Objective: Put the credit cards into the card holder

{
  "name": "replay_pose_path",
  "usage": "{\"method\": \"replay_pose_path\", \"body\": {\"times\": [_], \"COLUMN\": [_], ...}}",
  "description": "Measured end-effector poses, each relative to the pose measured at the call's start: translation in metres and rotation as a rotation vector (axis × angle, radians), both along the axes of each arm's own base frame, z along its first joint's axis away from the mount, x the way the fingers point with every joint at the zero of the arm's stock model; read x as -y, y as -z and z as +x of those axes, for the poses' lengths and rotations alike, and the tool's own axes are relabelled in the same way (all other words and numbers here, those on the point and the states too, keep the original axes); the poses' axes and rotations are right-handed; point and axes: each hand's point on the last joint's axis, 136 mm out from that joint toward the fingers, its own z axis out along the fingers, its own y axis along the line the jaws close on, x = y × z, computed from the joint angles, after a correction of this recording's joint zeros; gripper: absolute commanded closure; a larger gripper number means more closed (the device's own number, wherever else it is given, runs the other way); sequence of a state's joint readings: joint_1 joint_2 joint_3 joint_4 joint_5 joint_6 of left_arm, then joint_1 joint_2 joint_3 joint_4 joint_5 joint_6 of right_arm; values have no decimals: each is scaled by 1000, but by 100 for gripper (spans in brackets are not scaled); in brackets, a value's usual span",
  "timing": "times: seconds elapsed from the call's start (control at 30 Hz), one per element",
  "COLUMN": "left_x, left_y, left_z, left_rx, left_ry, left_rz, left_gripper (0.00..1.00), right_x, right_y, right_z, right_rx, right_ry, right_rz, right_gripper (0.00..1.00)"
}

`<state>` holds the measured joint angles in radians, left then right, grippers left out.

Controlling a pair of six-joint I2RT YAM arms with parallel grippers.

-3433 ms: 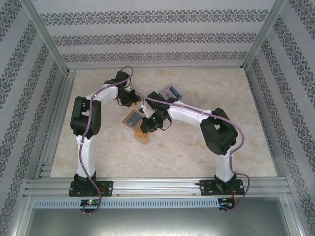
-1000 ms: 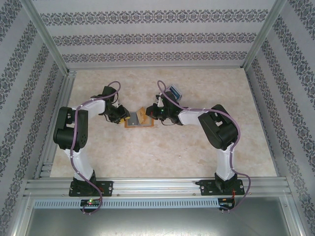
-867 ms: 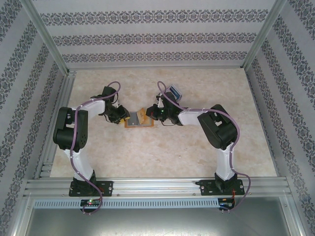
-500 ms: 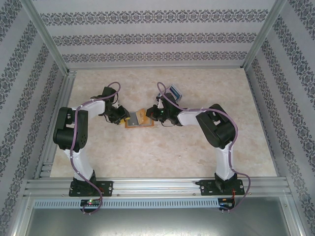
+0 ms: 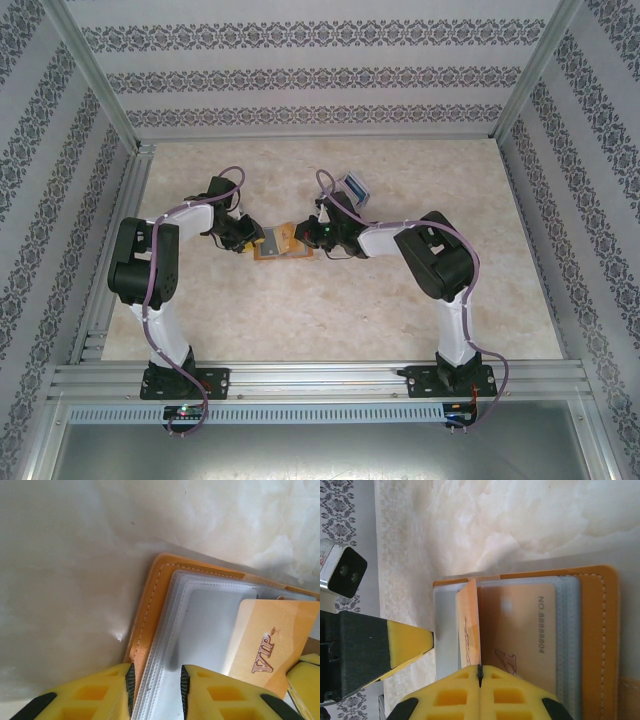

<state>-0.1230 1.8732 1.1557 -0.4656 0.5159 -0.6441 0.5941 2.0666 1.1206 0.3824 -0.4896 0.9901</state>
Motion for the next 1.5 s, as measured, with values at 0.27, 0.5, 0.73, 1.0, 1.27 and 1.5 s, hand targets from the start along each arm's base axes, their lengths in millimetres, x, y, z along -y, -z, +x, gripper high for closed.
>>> {"method": "replay_pose_path", "body": {"times": [0.27,0.5,0.73,1.0,1.27,1.5], "left_x": [0,1,1,2,3,3], "left_y": [3,4,3,3,3,3], "left_z": [-2,-4,-4,-4,-4,-4], "left_rx": [-2,2,2,2,2,2], "left_ry": [-6,-10,-9,-9,-5,-5], "left_rz": [-3,-10,-11,-11,-11,-11], "left_gripper": [68,68,68,68,68,68], "right_x": [-1,3,2,-13,-22,-22], "right_y": [2,6,8,6,11,11], "right_z": [2,5,4,-4,-11,-9], "right_rx": [14,27,32,41,36,39], "right_ry": [10,38,44,14,-8,-3], "right_rz": [-6,-22,-31,-30,-34,-34], "right_gripper": [95,94,94,94,94,94]}}
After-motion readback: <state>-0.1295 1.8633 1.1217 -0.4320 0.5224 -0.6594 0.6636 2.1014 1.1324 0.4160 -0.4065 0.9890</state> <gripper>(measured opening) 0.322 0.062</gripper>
